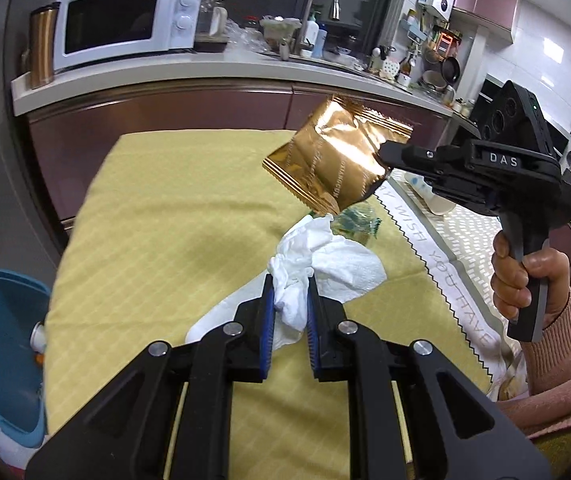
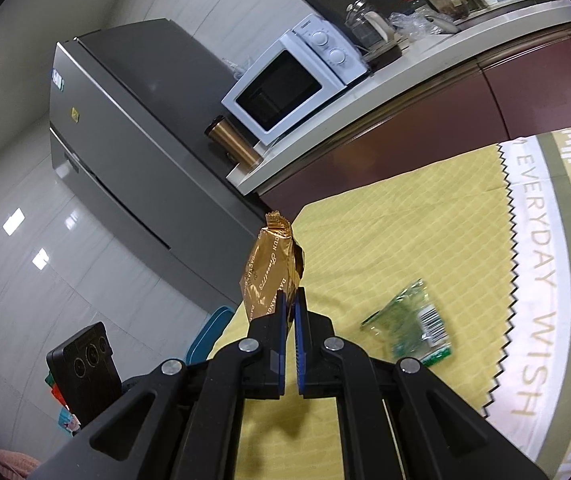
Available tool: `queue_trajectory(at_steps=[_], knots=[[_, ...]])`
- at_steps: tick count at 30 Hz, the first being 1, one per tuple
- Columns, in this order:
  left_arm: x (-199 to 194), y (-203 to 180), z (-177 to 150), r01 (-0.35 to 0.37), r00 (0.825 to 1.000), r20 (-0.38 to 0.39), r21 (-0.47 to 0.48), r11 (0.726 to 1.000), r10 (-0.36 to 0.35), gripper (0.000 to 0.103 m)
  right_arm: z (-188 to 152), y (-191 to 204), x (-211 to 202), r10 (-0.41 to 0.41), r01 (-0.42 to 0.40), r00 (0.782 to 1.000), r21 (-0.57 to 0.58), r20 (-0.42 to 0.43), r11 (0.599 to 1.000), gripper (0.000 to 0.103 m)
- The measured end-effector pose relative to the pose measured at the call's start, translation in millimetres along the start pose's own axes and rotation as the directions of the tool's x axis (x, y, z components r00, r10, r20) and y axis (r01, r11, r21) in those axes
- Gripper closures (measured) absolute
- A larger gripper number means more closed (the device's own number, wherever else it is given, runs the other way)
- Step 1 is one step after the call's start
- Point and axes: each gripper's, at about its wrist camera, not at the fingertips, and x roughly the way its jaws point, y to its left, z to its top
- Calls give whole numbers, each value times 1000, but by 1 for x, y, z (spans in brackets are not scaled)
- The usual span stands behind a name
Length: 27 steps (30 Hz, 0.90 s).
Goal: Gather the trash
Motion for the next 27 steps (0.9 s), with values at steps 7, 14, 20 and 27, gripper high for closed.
queue_trajectory(at_steps=[7,14,20,27], knots=[[-18,13,-6,-34,999,15,-19,999,34,89,-8,12,7,28,-28,999,-14,-19,1000,100],[-33,23,-11,-64,997,35,-45,997,65,89,-13,22,16,50,-51,998,-22,-43,998,100],[-42,32,-16,-85,995,47,-64,994,88,89,-19,29,25,67,-69,995,-27,-69,997,100],[-55,44,-24,-101,993,57,-90,991,107,89,-24,39,33,85,-88,992,-35,-91,995,100]])
